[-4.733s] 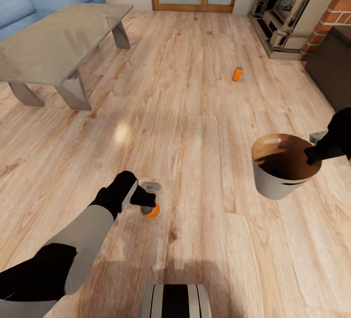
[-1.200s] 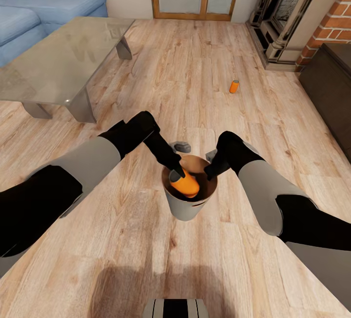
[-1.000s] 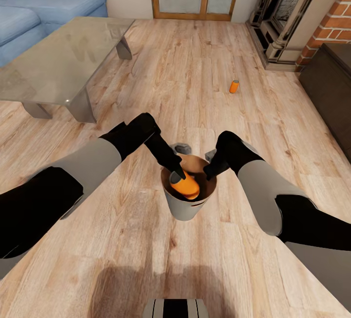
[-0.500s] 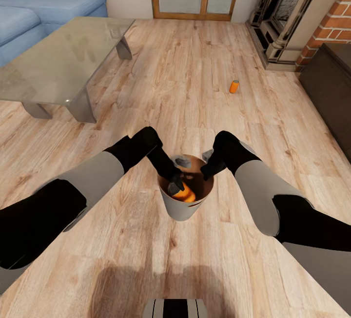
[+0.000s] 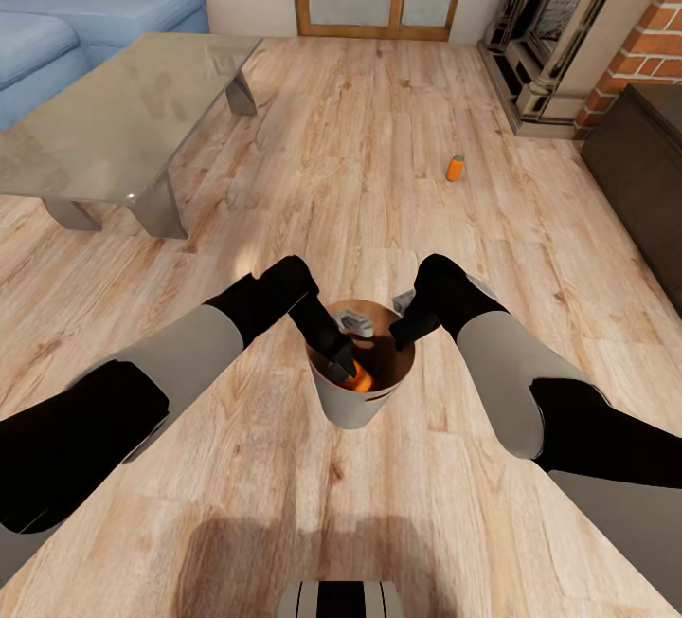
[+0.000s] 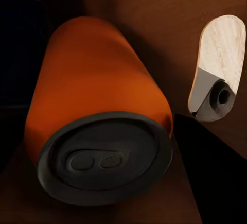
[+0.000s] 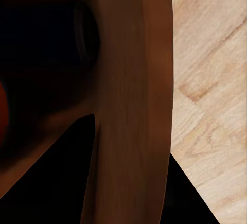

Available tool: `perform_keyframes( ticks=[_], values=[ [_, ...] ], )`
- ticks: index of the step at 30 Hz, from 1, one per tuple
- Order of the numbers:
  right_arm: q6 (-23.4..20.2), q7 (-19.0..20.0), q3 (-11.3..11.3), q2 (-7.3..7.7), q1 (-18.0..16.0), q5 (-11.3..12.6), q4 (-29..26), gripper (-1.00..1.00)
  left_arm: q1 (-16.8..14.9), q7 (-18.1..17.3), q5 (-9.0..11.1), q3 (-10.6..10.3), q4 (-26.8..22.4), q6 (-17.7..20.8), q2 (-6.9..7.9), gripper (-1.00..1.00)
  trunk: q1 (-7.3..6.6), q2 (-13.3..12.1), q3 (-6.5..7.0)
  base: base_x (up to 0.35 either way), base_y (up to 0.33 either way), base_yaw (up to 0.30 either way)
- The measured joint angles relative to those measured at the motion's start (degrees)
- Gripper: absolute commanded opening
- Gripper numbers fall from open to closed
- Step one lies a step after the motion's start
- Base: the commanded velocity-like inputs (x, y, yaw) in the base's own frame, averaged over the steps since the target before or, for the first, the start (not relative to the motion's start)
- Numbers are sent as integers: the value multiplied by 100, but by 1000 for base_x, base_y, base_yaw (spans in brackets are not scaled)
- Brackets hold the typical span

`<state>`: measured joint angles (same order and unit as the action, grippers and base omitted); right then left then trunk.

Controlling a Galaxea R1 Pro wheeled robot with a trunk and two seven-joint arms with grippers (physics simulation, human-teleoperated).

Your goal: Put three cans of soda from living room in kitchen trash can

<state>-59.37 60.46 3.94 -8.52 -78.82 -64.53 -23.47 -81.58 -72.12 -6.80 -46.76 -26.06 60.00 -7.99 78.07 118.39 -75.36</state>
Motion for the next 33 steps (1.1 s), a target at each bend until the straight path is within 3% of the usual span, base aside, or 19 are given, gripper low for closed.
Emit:
perform_keyframes(
  ticks=[1,2,12,15,16,17,18,19,22,23,25,28,29,30,32,33],
  values=[
    [-1,0,1,0,0,2,-1,-100,4,14,0,0,-2,0,0,-100,0,0,0,0,0,0],
    [0,0,0,0,0,1,-1,-100,5,19,1,0,-2,0,-1,100,0,0,0,0,0,0],
    [18,-2,31,14,9,-34,2,-100,10,32,3,38,-249,0,59,100,0,0,0,0,0,0],
    [-1,0,125,34,8,4,5,-100,10,2,48,104,-803,0,83,100,0,0,0,0,0,0],
    [-13,2,176,57,8,13,6,-100,17,-3,65,420,-1315,0,253,100,-1,0,1,0,0,0],
    [4,-1,185,64,10,-4,6,-100,15,-3,63,565,-1454,0,319,100,0,0,0,0,0,0],
    [-10,1,226,99,13,-4,7,-100,20,-4,59,1022,-1803,-6,532,100,-1,0,1,0,0,0],
    [10,-2,231,123,14,-21,6,-100,23,-5,65,1191,-1915,-2,634,100,0,0,0,0,0,0],
    [8,-2,255,276,18,-38,7,-100,76,-86,92,1927,-2357,-8,1262,100,0,0,0,0,0,0],
    [36,-6,243,306,20,-78,6,-100,93,-124,103,2031,-2409,-3,1384,100,0,0,0,0,0,0],
    [9,3,300,418,23,-34,6,-100,215,-217,103,2304,-2562,-8,1831,100,0,0,0,0,0,0],
    [-45,7,365,651,29,66,7,-100,640,-234,100,2551,-2834,-36,2455,100,0,0,0,0,0,0],
    [2,0,352,715,29,-8,6,-100,732,-232,106,2640,-2866,-102,2525,100,0,0,0,0,0,0],
    [-34,4,369,843,32,23,9,-100,909,-218,89,2876,-2908,-274,2611,100,0,0,0,0,0,0],
    [53,-5,342,977,33,-113,5,-100,1127,-161,88,3163,-2940,-457,2662,100,0,0,0,0,0,0],
    [-61,14,376,1150,35,75,18,-100,1478,9,86,3566,-2973,-728,2695,100,0,0,-1,0,0,0]
  ],
)
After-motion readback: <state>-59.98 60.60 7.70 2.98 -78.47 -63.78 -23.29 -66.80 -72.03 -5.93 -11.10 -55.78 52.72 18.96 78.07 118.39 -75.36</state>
